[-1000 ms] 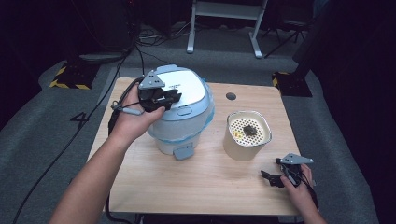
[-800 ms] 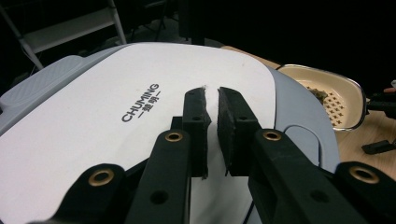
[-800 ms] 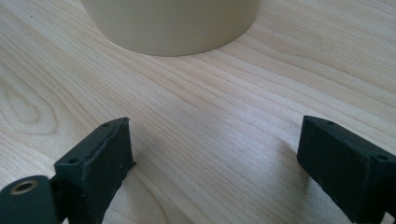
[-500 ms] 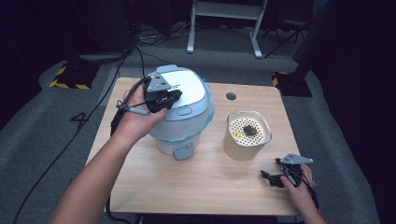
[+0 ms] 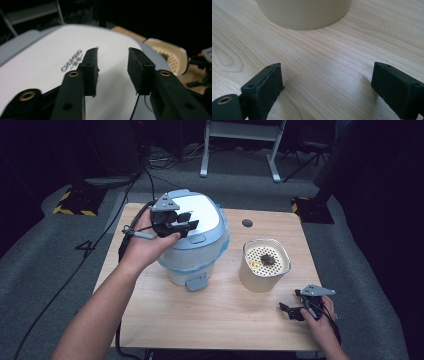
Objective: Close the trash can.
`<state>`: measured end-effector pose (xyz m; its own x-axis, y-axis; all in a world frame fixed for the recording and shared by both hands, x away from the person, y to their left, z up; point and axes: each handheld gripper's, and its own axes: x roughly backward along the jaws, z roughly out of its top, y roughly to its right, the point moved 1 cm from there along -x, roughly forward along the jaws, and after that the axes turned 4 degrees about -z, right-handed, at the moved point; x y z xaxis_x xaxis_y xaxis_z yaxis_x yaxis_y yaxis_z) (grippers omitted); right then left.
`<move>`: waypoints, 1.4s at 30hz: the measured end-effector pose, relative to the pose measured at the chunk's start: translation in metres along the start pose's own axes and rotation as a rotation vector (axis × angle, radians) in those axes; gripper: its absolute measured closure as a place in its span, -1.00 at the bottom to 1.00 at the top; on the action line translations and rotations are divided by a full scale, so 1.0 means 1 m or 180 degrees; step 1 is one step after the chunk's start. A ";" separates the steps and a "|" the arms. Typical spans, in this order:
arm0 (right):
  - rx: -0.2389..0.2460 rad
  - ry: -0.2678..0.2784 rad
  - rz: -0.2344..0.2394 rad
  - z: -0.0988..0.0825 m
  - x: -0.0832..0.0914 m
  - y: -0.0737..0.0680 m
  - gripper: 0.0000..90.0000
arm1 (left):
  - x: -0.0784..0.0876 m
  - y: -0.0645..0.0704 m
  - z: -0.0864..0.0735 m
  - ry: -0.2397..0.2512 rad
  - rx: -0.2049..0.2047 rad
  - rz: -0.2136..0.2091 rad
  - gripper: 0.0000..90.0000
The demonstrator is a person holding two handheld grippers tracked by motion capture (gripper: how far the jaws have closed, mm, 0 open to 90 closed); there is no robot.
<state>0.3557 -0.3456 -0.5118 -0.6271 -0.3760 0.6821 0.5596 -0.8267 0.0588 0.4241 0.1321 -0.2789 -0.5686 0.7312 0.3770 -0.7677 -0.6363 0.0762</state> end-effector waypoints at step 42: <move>0.0048 -0.0010 0.0047 0.001 -0.002 0.001 -0.81 | 0.054 0.030 -0.114 0.0031 -0.0149 -0.0349 -0.18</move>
<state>0.3581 -0.3450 -0.5120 -0.6171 -0.3868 0.6852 0.5768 -0.8147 0.0596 0.3363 0.1803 -0.3616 -0.4832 0.7982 0.3598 -0.8382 -0.5404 0.0732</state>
